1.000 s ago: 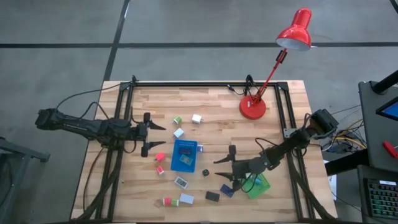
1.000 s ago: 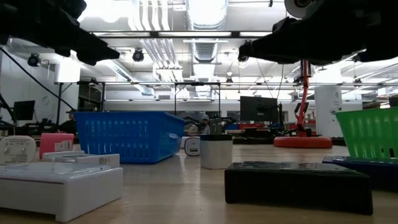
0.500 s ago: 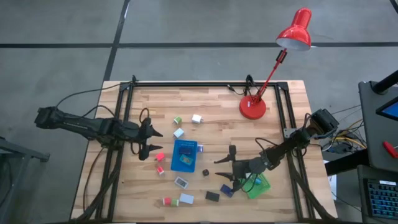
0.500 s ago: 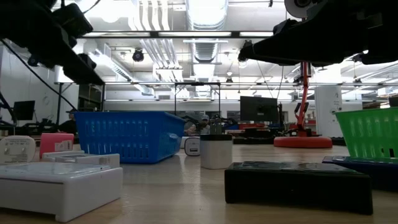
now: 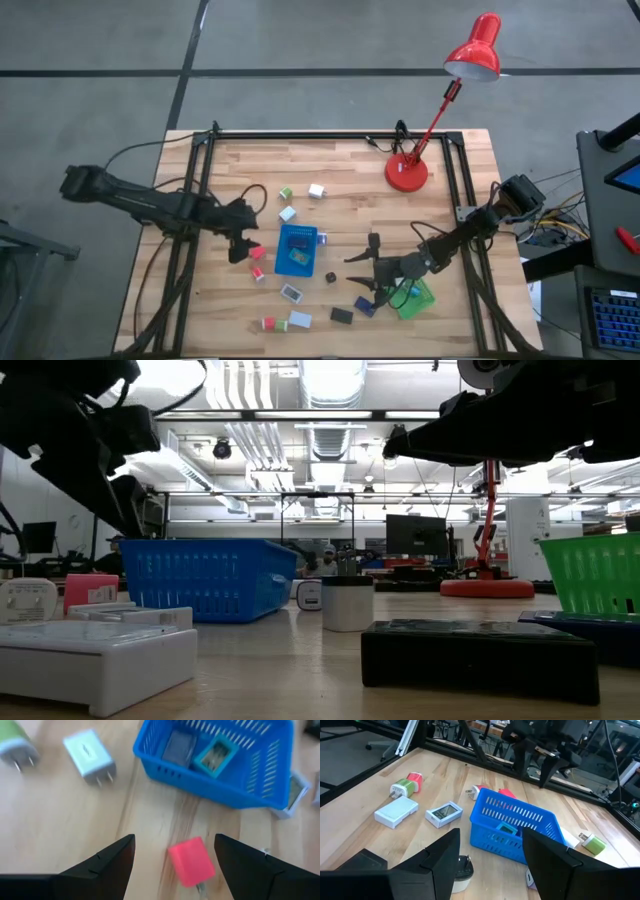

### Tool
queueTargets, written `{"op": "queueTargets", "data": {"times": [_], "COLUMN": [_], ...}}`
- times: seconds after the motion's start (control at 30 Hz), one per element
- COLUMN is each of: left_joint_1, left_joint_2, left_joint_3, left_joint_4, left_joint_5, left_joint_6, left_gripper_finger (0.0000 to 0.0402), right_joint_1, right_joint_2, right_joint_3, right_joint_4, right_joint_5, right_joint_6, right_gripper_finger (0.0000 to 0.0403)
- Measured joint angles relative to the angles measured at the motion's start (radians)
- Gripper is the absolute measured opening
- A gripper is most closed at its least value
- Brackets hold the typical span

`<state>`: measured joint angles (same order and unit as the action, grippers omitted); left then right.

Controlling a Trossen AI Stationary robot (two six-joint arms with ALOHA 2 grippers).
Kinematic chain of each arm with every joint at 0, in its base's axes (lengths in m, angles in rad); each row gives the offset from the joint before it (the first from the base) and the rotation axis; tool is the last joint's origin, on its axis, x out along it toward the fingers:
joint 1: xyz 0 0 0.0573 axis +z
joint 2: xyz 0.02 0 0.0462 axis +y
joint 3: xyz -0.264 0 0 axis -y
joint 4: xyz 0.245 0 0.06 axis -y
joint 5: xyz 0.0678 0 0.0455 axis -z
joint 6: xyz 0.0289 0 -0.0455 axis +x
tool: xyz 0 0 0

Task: Pick & Place Office items
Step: Put the pink charger adapter into the green bin

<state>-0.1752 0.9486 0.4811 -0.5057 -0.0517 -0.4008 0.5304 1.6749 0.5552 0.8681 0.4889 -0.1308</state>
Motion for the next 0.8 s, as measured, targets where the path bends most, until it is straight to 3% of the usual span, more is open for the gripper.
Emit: {"op": "queueTargets", "data": {"times": [0.4, 0.8], "left_joint_1": [-0.063, -0.083], "left_joint_2": [0.310, 0.515], "left_joint_3": [0.180, 0.297], "left_joint_4": [-0.131, -0.293], "left_joint_5": [0.000, -0.020], "left_joint_6": [-0.084, -0.200], "left_gripper_finger": [0.0280, 0.0280], "right_joint_1": [0.002, 0.009], "right_joint_2": [0.000, -0.006], "right_joint_3": [0.000, 0.000], "right_joint_4": [-0.005, -0.026], "right_joint_5": [0.000, 0.001], "right_joint_6": [0.000, 0.011], "right_gripper_finger": [0.0210, 0.0210]}}
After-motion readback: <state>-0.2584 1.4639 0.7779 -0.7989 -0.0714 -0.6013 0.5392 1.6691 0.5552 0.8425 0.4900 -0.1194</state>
